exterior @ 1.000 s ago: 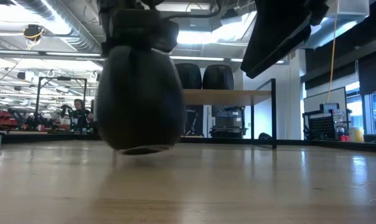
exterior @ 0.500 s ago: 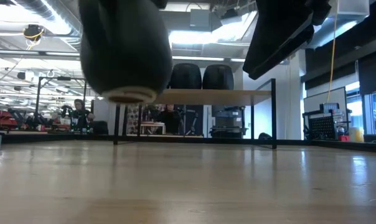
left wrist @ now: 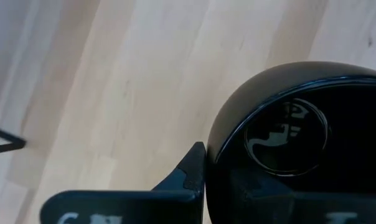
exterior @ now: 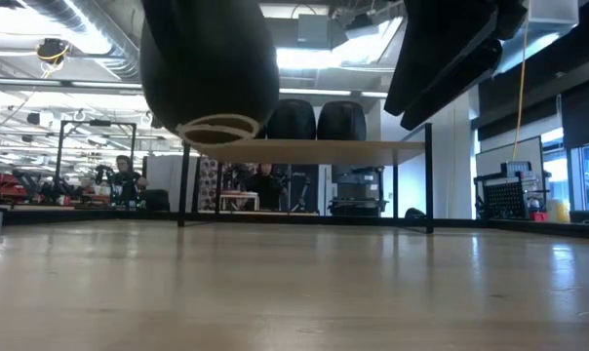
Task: Place coffee mugs
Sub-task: Put the top black mug on the shelf
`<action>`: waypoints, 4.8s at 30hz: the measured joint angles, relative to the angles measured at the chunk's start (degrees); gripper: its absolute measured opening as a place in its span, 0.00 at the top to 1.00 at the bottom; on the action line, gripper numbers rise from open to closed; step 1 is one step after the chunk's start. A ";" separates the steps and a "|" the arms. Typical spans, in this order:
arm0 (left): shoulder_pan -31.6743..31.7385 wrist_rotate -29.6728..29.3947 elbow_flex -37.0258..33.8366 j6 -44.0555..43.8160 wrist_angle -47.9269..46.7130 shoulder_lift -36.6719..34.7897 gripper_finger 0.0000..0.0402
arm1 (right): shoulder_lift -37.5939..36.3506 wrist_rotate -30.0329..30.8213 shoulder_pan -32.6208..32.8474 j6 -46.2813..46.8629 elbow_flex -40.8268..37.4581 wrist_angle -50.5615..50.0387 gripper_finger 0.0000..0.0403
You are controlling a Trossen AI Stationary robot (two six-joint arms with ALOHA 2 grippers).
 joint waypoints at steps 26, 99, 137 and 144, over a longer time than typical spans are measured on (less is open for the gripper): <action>3.41 2.81 -8.22 -0.48 8.73 3.23 0.97 | 0.00 -1.58 0.27 0.08 0.00 1.17 0.33; -25.34 -15.08 -8.21 -1.40 -16.45 -43.13 0.70 | 29.75 -1.11 -5.72 42.18 43.01 -13.57 0.33; -25.33 -16.38 -8.21 2.05 -16.91 -43.08 0.70 | 35.95 8.79 -5.52 41.04 41.55 -10.64 0.89; -25.34 -16.12 -8.21 2.03 -16.89 -43.07 0.70 | 35.95 8.83 -5.69 38.80 41.55 -10.10 0.86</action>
